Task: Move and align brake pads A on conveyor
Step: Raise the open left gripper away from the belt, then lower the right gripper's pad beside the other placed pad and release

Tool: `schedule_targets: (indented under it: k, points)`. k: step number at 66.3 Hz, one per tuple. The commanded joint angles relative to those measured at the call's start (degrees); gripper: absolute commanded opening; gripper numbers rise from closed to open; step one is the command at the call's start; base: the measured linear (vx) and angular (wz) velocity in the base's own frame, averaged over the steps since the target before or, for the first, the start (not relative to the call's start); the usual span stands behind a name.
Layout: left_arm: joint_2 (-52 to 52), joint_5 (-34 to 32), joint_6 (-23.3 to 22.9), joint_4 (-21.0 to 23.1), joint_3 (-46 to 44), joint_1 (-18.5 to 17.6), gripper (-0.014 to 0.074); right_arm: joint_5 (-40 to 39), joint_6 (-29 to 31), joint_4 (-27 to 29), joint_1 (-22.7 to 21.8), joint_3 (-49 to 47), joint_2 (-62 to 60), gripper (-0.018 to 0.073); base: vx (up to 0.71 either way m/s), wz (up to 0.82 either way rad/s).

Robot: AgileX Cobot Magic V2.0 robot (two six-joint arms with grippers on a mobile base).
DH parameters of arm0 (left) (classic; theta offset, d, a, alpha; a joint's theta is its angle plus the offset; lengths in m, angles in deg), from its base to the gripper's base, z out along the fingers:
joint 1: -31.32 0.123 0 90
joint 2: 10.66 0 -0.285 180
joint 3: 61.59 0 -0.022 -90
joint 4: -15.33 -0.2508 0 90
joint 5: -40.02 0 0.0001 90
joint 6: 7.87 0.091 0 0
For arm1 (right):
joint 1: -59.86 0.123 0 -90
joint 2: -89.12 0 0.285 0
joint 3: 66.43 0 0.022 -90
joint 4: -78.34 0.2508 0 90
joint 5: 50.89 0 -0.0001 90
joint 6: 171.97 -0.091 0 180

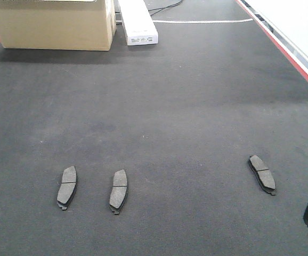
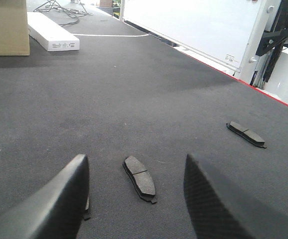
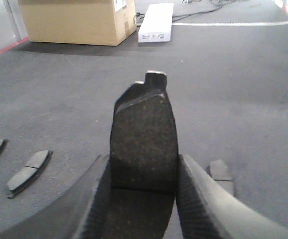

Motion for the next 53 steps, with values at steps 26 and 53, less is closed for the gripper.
schedule_targets:
  k: [26,53]
  points:
    - [-0.7,-3.9,-0.2,0.4,-1.4,-0.3,0.0396,3.7,0.8,6.6,-0.3,-23.0,38.0,0.0013,0.0,0.0]
    - [-0.7,-3.9,-0.2,0.4,-1.4,-0.3,0.0396,12.1,0.9,6.7,-0.3,-39.4,68.8,0.0032,0.0,0.0]
